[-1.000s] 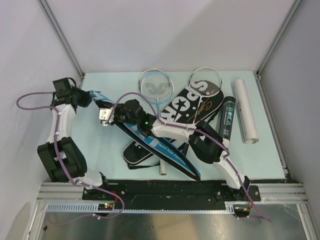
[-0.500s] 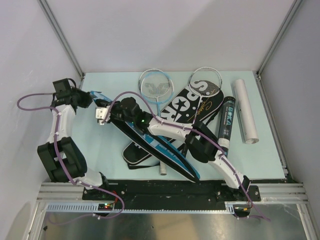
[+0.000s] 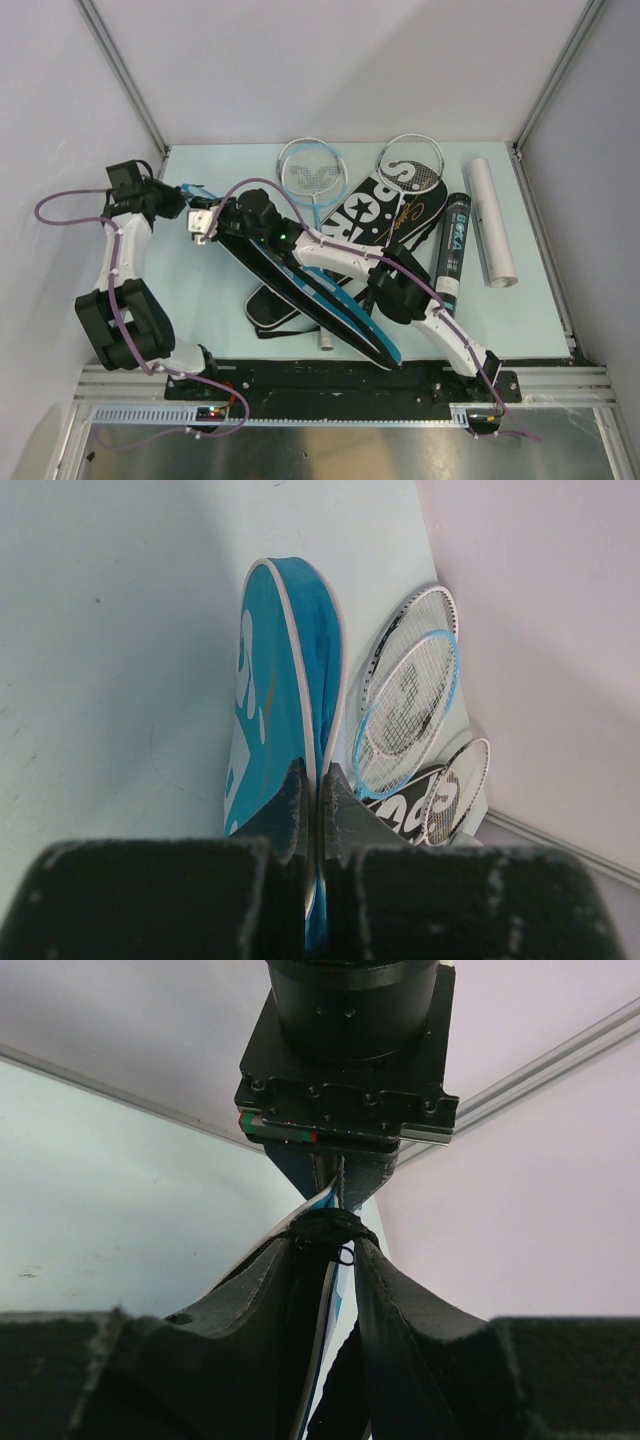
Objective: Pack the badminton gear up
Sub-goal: Zip the racket bag at the center of the board.
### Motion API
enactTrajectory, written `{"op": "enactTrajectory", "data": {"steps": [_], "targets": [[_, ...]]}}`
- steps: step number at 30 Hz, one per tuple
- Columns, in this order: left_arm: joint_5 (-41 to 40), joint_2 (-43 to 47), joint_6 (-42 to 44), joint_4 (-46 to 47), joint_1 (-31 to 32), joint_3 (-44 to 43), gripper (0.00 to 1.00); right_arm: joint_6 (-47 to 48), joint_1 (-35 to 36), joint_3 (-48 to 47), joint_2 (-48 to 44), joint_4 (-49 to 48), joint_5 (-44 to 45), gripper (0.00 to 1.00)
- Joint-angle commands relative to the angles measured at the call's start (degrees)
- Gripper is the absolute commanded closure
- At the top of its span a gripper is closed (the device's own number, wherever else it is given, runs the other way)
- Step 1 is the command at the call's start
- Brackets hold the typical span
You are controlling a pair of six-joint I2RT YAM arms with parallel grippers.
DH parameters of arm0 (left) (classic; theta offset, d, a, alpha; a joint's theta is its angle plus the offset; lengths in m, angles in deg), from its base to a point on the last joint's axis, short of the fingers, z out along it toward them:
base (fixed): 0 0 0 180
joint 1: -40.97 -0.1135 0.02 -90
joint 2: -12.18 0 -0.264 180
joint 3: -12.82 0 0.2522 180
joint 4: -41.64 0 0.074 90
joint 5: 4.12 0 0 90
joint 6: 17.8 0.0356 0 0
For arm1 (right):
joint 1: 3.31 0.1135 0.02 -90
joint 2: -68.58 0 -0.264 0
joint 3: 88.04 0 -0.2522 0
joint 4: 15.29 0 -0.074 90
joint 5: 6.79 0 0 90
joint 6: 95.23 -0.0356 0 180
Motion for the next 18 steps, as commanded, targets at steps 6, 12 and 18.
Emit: {"op": "enactTrajectory", "data": {"steps": [6, 12, 18], "targets": [[3.2, 3.2, -1.2, -2.0, 0.3, 0.6, 1.00, -1.8, -1.0, -5.1, 2.3, 1.3, -2.6, 0.65], [2.9, 3.4, -0.5, -1.9, 0.3, 0.9, 1.00, -2.6, -1.2, -5.2, 2.4, 2.2, -0.6, 0.64], [3.9, 3.7, -0.1, -1.9, 0.2, 0.6, 1.00, -3.3, -1.6, -4.9, 2.3, 2.8, 0.9, 0.58]]}}
